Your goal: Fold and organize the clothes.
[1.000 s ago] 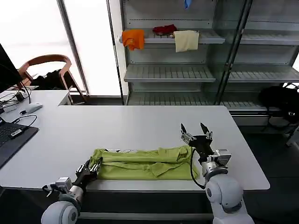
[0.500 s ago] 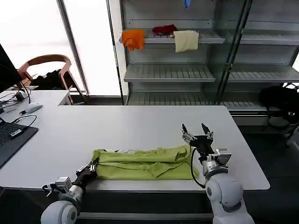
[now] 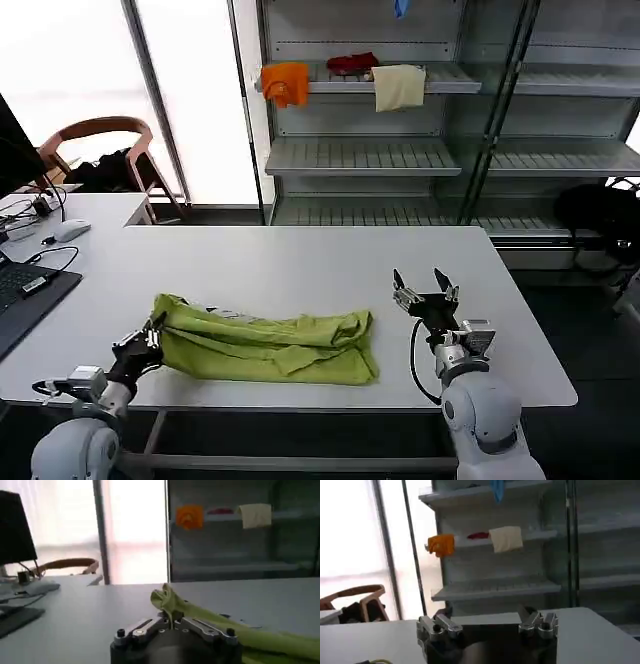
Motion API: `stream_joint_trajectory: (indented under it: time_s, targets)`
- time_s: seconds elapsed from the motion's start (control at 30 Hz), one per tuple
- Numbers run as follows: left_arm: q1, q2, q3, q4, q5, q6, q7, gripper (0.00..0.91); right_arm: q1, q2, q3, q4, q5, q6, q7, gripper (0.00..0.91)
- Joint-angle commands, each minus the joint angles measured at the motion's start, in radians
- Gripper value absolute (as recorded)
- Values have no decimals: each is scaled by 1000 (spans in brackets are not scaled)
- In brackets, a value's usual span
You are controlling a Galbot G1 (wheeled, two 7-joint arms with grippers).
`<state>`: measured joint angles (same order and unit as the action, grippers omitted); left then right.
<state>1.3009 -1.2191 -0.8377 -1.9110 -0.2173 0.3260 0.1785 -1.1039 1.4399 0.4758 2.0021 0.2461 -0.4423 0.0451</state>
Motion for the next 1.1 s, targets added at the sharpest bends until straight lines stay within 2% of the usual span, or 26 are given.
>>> stream_joint_trajectory:
  time_s: [0.03, 0.13, 0.23, 0.5, 0.6, 0.87, 1.1]
  targets:
    - [-60, 172, -175, 67, 339, -96, 86, 0, -4, -3, 5, -13, 0, 0, 6, 907]
    - [-84, 188, -184, 56, 342, -86, 84, 0, -8, -4, 12, -19, 10, 10, 1, 907]
    - [-80, 162, -158, 7, 319, -77, 77, 0, -13, -1, 18, -18, 30, 12, 0, 907]
    - [3, -34, 52, -176, 124, -9, 36, 0, -18, 6, 12, -12, 16, 7, 3, 907]
    - [5, -68, 157, -221, 91, 36, 9, 0, -22, 6, 11, -8, 16, 9, 1, 907]
    - [-35, -91, 378, -269, 115, 155, -72, 0, -32, 5, 12, -3, 15, 10, 0, 907]
    - [-49, -105, 458, -197, 205, 201, -89, 0, -36, 3, 11, 4, 16, 25, -4, 907]
